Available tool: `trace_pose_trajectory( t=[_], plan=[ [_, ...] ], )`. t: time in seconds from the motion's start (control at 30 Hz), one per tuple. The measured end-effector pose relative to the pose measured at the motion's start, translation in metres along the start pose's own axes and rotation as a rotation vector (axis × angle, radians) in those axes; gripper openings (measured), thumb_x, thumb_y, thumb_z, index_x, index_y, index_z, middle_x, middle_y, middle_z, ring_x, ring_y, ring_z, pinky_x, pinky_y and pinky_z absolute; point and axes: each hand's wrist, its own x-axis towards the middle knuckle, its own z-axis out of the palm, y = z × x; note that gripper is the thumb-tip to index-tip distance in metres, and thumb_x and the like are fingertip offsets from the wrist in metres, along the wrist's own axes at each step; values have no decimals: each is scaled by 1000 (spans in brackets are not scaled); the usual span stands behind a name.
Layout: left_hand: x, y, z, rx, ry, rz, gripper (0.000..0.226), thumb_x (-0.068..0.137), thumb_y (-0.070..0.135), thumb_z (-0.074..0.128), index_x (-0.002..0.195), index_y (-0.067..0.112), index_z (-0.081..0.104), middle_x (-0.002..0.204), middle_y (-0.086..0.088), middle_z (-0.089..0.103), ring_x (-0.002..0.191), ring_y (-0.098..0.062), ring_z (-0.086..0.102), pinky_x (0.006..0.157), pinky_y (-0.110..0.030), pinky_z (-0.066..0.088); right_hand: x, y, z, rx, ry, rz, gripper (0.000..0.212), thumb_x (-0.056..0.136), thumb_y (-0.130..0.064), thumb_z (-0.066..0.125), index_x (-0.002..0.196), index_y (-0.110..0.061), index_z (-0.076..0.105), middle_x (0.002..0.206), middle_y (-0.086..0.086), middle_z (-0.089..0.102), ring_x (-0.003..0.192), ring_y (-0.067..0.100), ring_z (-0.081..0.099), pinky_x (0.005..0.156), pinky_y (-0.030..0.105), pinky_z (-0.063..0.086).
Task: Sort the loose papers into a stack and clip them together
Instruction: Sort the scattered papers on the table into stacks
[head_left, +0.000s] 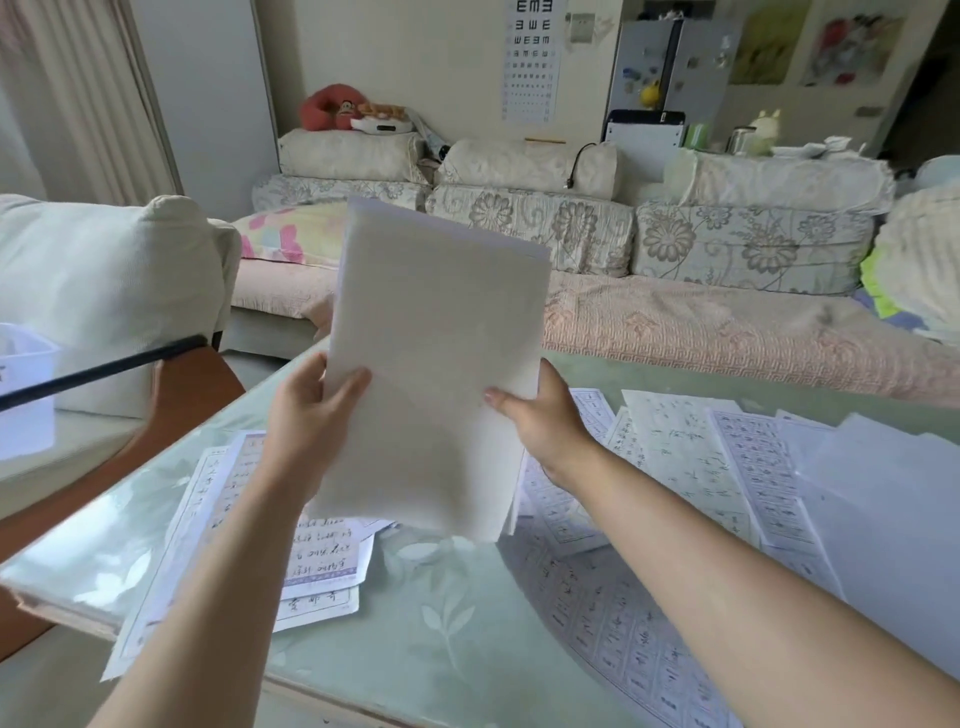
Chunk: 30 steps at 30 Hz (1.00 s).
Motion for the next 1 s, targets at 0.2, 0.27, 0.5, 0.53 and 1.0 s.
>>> trace_pose_trajectory(
  t=[0.2,0.27,0.5,0.53,1.0],
  plan=[
    [-5,16,44,-3,-116,74,19,81,25,61,99,24,66,95,-8,73,92,-31,69,85,-55,54,-9,-27,-59,-124,240,-153,24,80,-12,79,101,-11,68,94,-4,76,87,7,72,78,22,56],
    [-11,21,66,-31,-128,67,20,80,24,62,99,26,64,94,-6,74,91,-29,70,84,-54,55,-16,-31,-78,-245,269,-204,26,86,-20,74,110,-15,65,102,-8,73,95,2,69,86,20,52],
    [-40,2,147,-61,-250,-50,21,82,2,67,95,19,64,91,2,74,86,-15,71,85,-47,56,-49,-5,-145,-357,308,-55,34,91,-18,67,119,-22,48,108,-15,62,97,0,62,86,24,46],
    [-43,1,155,-72,-241,-64,22,82,2,67,93,20,63,90,0,74,85,-16,70,83,-47,56,-54,0,-151,-367,302,-22,35,91,-14,66,120,-19,48,107,-13,62,97,3,62,85,25,44],
    [-59,16,228,170,-250,-1,19,87,14,53,104,22,53,94,3,64,89,-22,60,80,-38,48,-74,-1,-204,-426,470,132,26,91,-8,49,116,-15,49,103,4,65,89,21,59,73,29,41]
  ],
)
